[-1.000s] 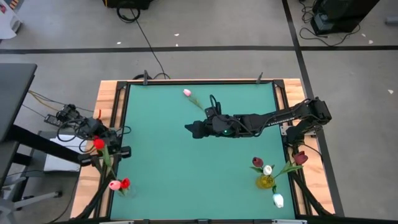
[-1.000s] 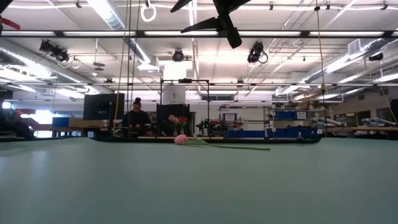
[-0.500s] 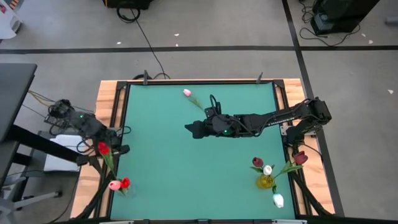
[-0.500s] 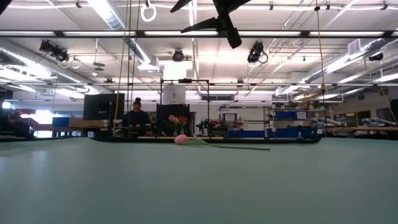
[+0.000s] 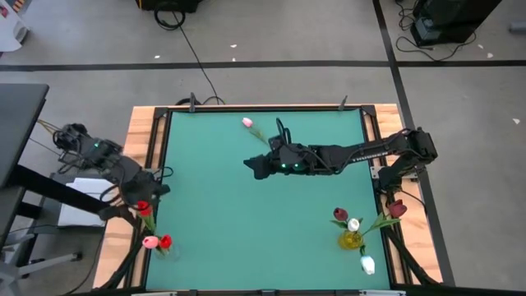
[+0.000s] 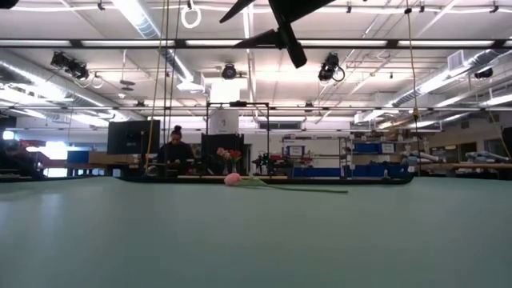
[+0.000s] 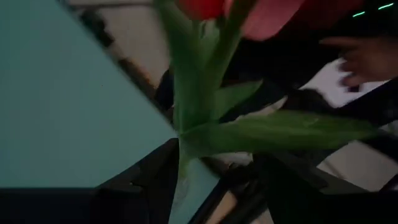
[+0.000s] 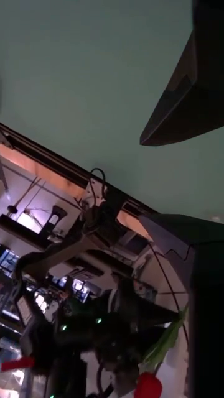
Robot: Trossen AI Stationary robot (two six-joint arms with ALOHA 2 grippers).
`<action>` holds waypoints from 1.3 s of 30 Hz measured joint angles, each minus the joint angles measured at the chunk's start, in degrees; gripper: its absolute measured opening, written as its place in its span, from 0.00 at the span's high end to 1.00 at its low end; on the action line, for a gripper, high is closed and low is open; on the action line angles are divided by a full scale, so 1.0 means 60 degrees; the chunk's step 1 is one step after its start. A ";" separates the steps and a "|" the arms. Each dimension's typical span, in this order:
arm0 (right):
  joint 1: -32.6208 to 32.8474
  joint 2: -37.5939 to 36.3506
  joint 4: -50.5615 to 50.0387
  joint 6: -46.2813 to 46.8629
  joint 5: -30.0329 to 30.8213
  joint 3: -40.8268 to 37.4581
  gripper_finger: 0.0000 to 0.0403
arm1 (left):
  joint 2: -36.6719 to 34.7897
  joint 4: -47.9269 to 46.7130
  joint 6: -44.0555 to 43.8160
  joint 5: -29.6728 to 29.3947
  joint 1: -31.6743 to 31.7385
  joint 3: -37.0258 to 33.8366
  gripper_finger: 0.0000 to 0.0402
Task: Sort flowers into vase by color
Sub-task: Put the red tulip into the transparent flower vase, then put the pink tulip into the transparent flower vase
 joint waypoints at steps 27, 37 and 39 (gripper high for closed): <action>-0.0936 0.2208 -0.0959 -0.1028 0.0479 0.0011 0.51 | 0.0340 -0.4873 -0.3378 -0.7742 0.0004 0.4988 0.57; -0.2554 0.2208 -0.2013 -0.2351 -0.0987 0.0015 0.51 | 0.0373 -0.4938 -0.4999 -0.9309 0.0004 0.4518 0.57; -0.2963 0.2208 -0.1986 -0.2460 -0.1362 0.0018 0.51 | 0.0430 -0.4934 -0.5368 -0.9978 0.0011 0.4518 0.57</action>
